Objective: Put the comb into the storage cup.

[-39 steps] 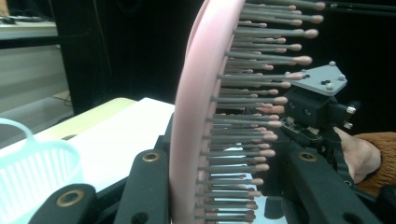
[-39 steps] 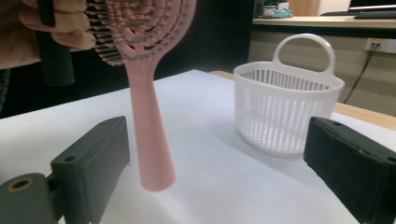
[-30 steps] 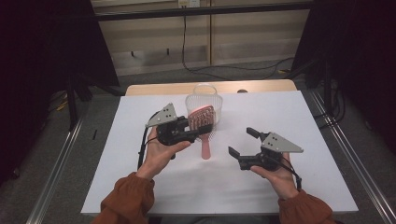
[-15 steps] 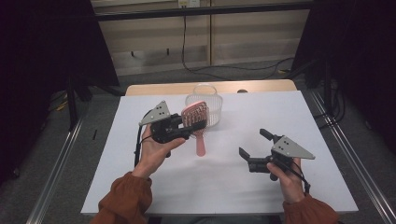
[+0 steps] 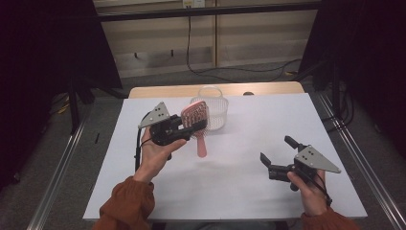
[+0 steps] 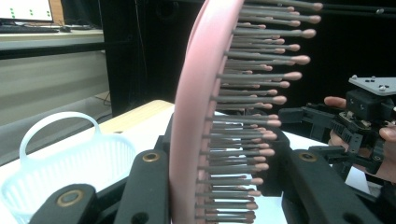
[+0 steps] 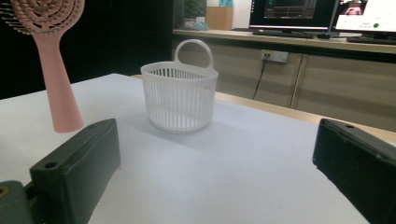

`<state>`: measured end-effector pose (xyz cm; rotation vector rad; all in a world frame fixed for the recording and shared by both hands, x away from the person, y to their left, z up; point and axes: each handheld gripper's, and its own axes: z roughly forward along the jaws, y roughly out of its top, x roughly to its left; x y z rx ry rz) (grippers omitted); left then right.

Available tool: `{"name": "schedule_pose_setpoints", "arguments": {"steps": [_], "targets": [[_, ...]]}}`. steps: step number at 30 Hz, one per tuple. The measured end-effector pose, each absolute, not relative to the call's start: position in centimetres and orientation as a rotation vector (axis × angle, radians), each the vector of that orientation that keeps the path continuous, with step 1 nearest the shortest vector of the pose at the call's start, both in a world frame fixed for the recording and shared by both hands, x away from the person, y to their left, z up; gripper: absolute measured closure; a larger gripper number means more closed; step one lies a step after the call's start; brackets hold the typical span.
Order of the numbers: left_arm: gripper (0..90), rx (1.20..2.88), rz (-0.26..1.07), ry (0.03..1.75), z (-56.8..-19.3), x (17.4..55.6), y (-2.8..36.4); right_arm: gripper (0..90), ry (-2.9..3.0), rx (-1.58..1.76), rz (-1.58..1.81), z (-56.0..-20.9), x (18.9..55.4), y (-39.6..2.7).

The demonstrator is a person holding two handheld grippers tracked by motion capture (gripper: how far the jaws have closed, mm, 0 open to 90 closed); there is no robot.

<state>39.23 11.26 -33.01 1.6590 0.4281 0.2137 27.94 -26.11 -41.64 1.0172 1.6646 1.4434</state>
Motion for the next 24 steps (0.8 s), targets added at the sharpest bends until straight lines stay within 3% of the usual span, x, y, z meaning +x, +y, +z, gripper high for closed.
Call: {"name": "schedule_pose_setpoints", "arguments": {"steps": [24], "targets": [[64.0,1.622,0.271,0.51,-31.2,41.4,11.8,0.7,1.576,1.104,1.335,-43.0,25.9,-29.2]]}}
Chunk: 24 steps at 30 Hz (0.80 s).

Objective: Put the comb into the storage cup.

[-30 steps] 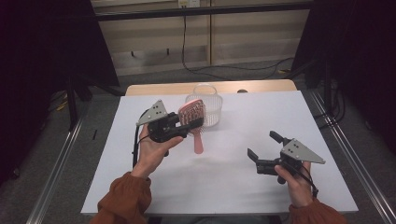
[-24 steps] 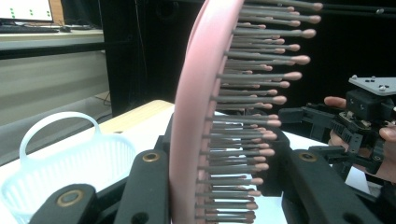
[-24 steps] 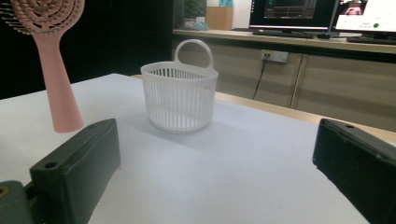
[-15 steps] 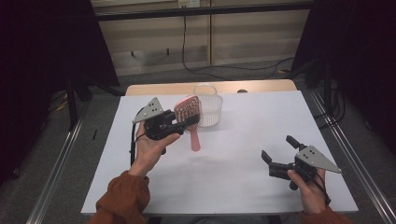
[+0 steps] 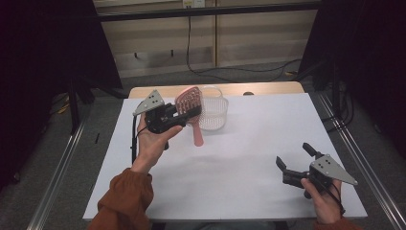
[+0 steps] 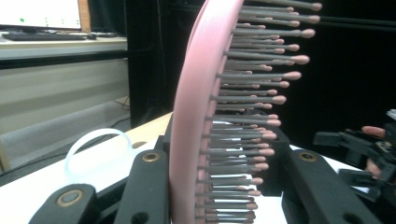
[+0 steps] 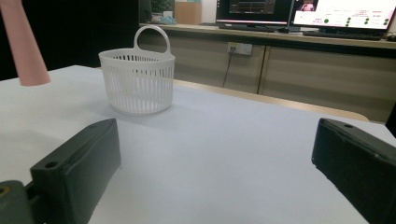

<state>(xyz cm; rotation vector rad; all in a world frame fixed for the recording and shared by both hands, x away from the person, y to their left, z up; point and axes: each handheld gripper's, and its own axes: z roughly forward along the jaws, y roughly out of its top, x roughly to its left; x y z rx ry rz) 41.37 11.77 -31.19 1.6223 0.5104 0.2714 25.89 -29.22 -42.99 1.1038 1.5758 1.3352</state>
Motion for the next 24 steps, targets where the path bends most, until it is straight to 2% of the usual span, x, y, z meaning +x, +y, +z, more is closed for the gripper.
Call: {"name": "schedule_pose_setpoints", "arguments": {"steps": [5,24], "targets": [[64.0,1.604,0.251,0.543,-31.4,42.5,11.5,0.0,1.572,1.093,1.348,-42.9,25.8,-29.2],[64.0,1.627,0.317,0.575,-29.5,44.5,9.8,0.0,1.58,1.083,1.347,-43.0,26.0,-29.1]]}}
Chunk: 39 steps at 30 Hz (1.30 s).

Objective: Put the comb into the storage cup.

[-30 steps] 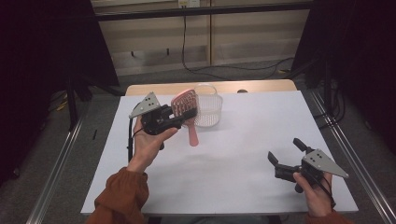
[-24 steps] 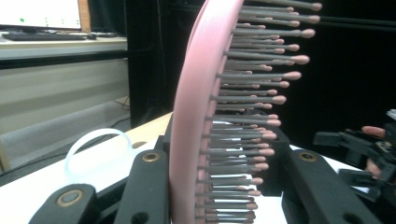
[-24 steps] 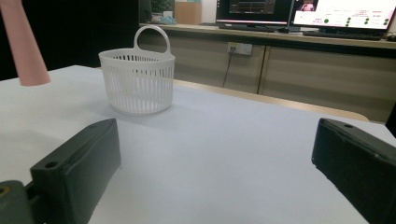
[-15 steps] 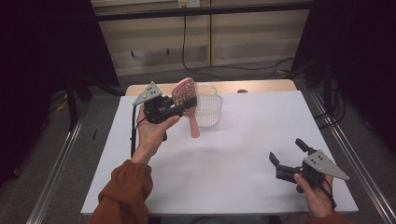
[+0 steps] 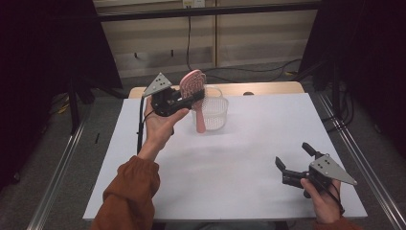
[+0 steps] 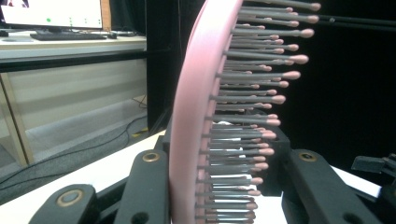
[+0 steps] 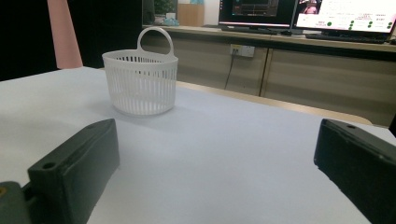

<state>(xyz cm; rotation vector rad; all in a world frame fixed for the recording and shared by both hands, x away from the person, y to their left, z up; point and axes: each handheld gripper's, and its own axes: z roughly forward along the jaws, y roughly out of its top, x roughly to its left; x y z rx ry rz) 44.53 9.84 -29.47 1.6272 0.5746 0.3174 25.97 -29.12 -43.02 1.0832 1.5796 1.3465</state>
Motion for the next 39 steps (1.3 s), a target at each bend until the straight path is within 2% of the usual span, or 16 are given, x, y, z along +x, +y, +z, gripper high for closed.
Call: {"name": "schedule_pose_setpoints", "arguments": {"steps": [39], "targets": [[64.1,1.584,0.434,0.569,-26.8,48.7,7.4,0.0,1.593,1.075,1.352,-43.0,25.9,-29.0]]}}
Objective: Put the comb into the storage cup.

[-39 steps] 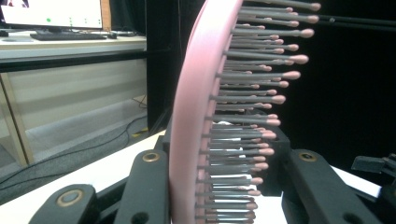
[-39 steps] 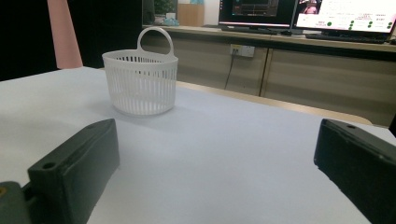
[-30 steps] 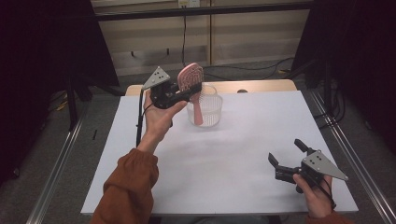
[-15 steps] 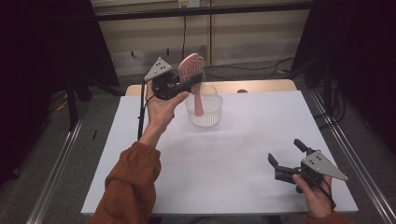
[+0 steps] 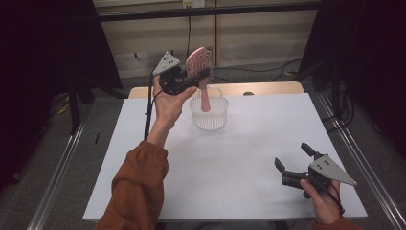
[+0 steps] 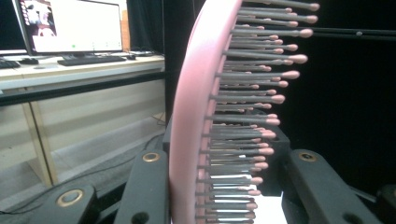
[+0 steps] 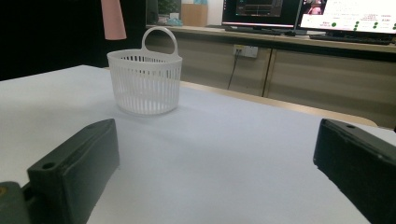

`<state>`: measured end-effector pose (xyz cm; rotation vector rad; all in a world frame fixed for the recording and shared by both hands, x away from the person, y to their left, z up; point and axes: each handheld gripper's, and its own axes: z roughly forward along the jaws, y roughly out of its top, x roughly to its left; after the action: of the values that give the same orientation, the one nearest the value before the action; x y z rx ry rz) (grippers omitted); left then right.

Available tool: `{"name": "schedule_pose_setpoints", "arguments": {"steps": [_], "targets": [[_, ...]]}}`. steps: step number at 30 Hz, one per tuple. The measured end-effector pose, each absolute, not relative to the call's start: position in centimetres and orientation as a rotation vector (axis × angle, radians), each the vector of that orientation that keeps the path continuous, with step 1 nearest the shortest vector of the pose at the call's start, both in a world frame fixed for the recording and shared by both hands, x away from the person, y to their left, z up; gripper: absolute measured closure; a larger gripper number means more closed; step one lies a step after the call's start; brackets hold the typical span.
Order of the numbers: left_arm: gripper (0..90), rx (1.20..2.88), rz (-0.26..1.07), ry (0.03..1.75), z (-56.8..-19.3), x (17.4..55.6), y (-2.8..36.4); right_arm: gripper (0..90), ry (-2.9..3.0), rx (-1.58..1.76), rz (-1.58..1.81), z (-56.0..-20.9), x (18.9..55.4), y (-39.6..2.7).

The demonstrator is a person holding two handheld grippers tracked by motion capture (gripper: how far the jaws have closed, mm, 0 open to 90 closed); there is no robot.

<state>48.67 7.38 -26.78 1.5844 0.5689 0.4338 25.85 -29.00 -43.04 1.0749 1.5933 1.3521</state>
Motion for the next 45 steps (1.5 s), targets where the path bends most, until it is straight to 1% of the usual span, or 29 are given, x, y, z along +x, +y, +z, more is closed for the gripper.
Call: {"name": "schedule_pose_setpoints", "arguments": {"steps": [7,15,17,20,24,28,39,45], "targets": [[64.1,1.583,0.463,0.588,-27.3,49.6,7.0,0.0,1.593,1.065,1.359,-43.0,25.8,-28.9],[64.1,1.554,0.448,0.611,-28.3,50.5,6.4,0.0,1.595,1.064,1.358,-43.1,25.8,-29.0],[64.1,1.57,0.48,0.609,-28.4,50.6,6.2,0.0,1.595,1.061,1.364,-43.1,25.8,-29.0],[64.1,1.576,0.488,0.611,-28.7,50.9,6.1,0.0,1.598,1.063,1.36,-43.1,25.8,-29.0],[64.1,1.584,0.533,0.611,-29.3,51.2,5.8,0.0,1.599,1.06,1.359,-43.1,25.8,-28.9],[64.1,1.584,0.543,0.623,-29.7,51.4,5.6,0.0,1.601,1.06,1.358,-43.1,25.8,-29.0],[64.1,1.614,0.537,0.633,-31.2,51.2,4.7,0.0,1.608,1.054,1.362,-43.1,25.8,-29.0],[64.1,1.605,0.495,0.671,-32.4,51.3,4.9,0.0,1.608,1.055,1.361,-43.1,25.8,-29.0]]}}
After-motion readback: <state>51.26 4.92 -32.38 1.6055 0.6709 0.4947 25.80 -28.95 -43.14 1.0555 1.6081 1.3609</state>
